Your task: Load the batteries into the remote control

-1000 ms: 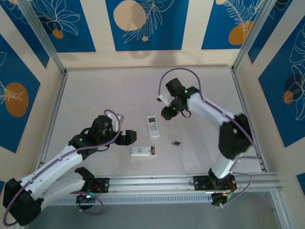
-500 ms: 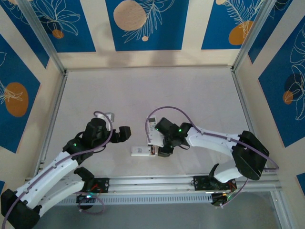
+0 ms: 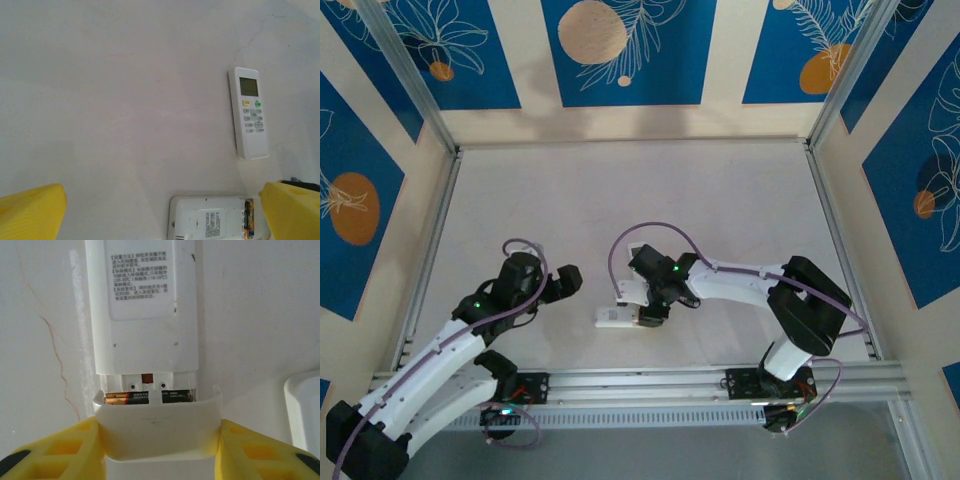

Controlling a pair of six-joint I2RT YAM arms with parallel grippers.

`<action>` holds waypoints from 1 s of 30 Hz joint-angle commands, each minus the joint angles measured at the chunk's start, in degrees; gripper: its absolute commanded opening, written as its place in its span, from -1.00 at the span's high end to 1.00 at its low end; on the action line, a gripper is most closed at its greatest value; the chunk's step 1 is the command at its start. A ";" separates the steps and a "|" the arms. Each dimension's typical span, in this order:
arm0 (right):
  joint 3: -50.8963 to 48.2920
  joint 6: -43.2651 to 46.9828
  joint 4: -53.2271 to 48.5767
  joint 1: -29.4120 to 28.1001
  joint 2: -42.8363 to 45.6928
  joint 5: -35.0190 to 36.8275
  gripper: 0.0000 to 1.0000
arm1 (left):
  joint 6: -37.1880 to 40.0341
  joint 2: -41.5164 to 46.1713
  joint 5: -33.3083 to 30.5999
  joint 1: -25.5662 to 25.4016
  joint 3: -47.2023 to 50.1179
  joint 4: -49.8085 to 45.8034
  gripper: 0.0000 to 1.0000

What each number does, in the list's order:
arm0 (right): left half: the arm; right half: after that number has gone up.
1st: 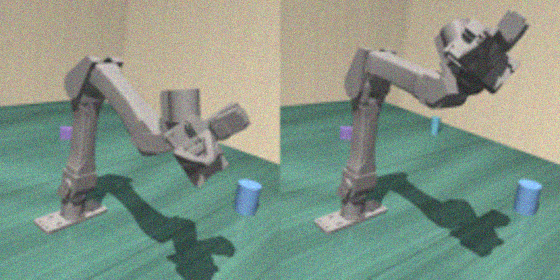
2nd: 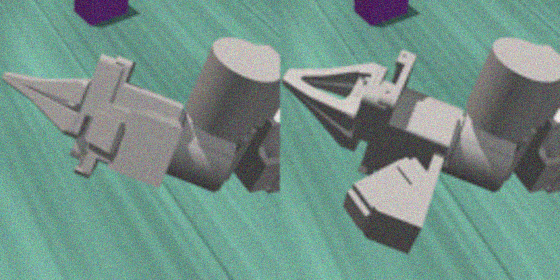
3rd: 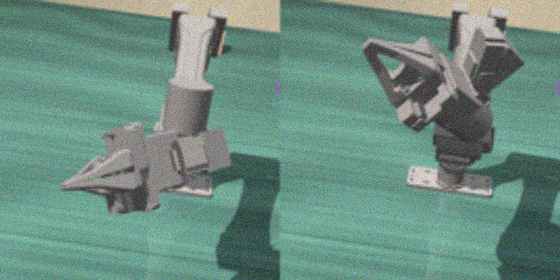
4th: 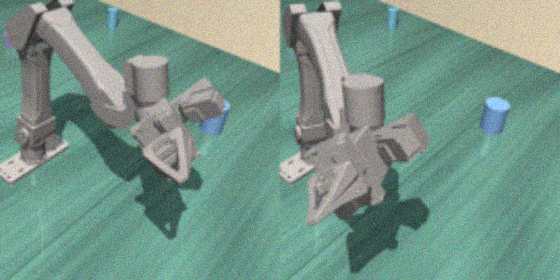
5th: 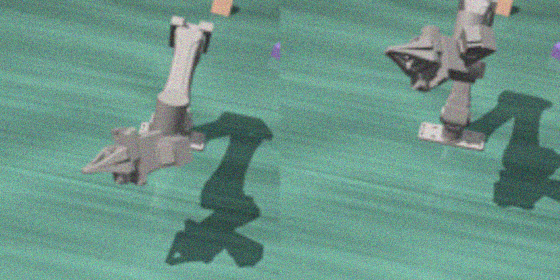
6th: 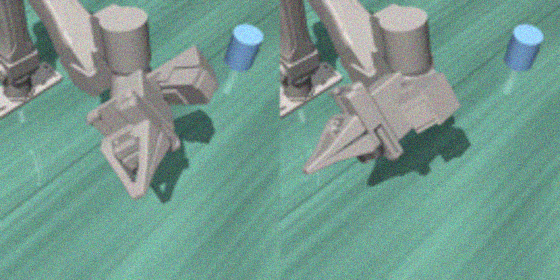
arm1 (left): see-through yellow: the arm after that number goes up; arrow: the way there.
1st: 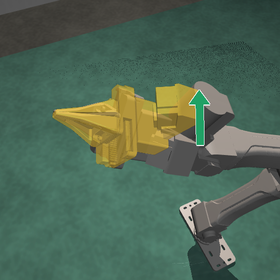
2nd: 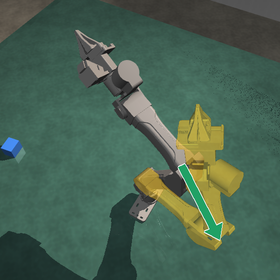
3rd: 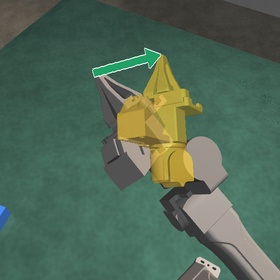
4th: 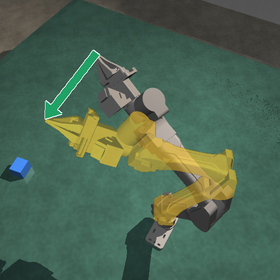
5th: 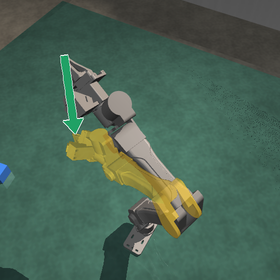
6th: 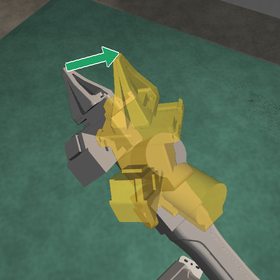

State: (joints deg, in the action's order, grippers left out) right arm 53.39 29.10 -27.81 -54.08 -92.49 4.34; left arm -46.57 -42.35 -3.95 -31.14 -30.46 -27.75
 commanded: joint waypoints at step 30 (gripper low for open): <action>4.50 -10.01 -4.27 -1.82 0.48 -2.43 -0.51 | -1.46 0.88 1.27 1.88 3.52 1.03 -0.98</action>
State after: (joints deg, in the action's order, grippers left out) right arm 57.69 22.61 -31.81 -56.03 -96.84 4.25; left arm -47.70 -41.36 -3.84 -30.04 -27.53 -27.90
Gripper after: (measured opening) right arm 0.752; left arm 0.991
